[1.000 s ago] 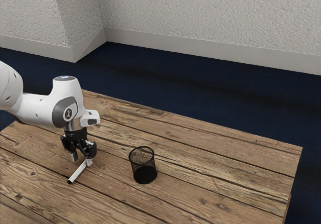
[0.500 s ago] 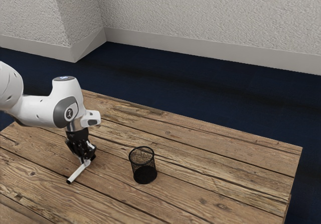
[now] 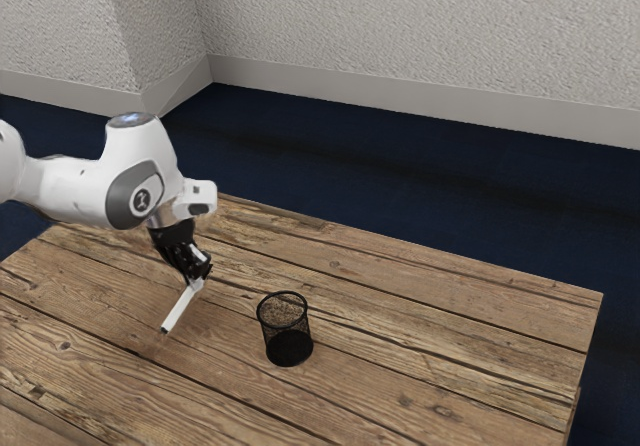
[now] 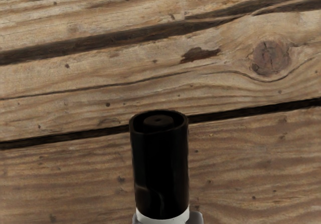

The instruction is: Put the marker into the pen holder.

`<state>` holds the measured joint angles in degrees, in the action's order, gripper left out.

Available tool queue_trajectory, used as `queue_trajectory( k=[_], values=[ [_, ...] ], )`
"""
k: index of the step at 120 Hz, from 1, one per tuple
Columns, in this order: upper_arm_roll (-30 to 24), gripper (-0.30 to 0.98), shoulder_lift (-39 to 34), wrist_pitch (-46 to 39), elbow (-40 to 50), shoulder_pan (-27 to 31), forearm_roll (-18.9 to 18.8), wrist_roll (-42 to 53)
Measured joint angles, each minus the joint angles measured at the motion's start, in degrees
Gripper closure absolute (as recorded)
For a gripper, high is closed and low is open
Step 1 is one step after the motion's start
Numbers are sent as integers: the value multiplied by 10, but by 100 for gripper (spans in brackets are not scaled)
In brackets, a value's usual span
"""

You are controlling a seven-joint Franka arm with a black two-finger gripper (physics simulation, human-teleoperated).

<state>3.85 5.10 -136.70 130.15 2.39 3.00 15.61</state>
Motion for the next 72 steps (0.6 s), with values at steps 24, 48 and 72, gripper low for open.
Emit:
queue_trajectory(
  k=[24, 48, 72],
  values=[
    [-65, 79, -126, -32, 11, -36, -132, -32],
    [-132, 79, -195, -78, 45, -45, -187, -91],
    [-212, 79, -242, -125, 96, -41, -196, -169]
  ],
)
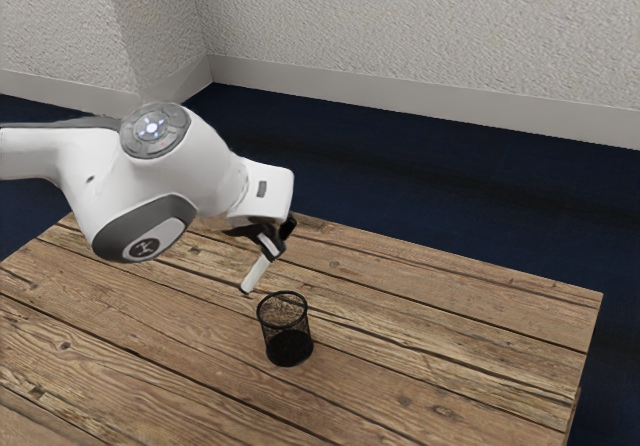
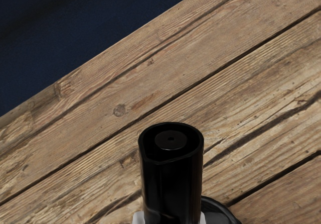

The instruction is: Put the marker into the pen holder.

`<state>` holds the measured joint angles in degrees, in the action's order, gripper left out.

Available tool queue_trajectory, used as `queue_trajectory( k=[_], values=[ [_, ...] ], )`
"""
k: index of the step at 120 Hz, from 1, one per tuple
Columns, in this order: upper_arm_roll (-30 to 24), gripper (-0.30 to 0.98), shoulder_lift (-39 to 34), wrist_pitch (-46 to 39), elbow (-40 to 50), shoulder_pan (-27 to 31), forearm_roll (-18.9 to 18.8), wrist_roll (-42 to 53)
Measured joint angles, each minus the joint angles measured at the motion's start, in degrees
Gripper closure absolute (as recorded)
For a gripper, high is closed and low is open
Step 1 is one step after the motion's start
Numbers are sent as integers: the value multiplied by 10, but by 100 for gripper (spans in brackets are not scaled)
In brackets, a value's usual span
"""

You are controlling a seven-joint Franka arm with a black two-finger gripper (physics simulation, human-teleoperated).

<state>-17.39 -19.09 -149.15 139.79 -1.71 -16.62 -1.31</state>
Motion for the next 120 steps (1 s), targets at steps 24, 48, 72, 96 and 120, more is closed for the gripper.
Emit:
queue_trajectory(
  k=[24, 48, 72, 96, 120],
  values=[
    [-38, 79, 3, -22, 14, 3, 0, -78],
    [-39, 79, 56, -59, 10, 26, -36, -133],
    [-39, 79, 82, -88, 9, 45, -78, -170],
    [-39, 79, 112, -109, 1, 58, -105, -195],
    [-40, 79, 121, -116, -4, 59, -120, -213]
  ],
)
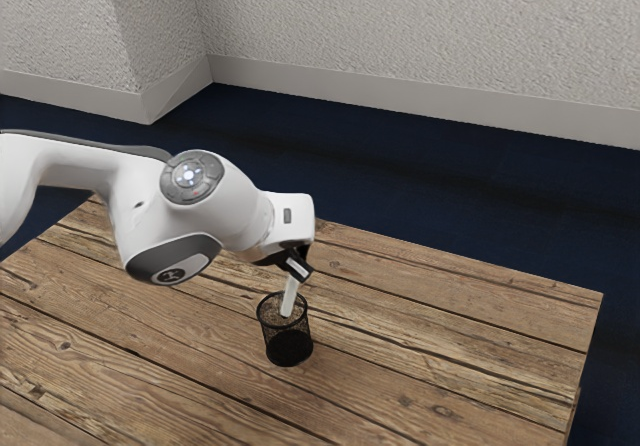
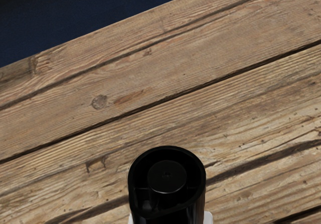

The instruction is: Put the marker into the pen holder.

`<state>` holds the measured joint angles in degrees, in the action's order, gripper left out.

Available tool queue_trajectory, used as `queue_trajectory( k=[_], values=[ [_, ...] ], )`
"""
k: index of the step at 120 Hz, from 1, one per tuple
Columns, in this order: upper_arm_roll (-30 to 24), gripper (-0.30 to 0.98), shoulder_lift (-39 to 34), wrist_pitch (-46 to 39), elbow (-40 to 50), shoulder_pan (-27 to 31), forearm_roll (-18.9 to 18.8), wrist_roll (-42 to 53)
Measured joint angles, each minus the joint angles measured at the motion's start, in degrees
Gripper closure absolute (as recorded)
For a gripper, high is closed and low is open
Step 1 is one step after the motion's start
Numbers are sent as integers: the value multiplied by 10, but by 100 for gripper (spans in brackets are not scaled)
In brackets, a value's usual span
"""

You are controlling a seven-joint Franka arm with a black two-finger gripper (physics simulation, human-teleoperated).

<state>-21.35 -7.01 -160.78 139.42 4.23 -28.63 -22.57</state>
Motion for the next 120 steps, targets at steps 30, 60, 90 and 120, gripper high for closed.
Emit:
queue_trajectory(
  k=[30, 60, 90, 120],
  values=[
    [0, 79, 3, -3, -3, 8, -6, -15],
    [1, 31, -14, -2, -2, 7, -4, -23],
    [50, 10, -37, 238, -292, 18, 135, -18],
    [197, 3, 10, 584, -510, -72, 199, 10]
  ],
)
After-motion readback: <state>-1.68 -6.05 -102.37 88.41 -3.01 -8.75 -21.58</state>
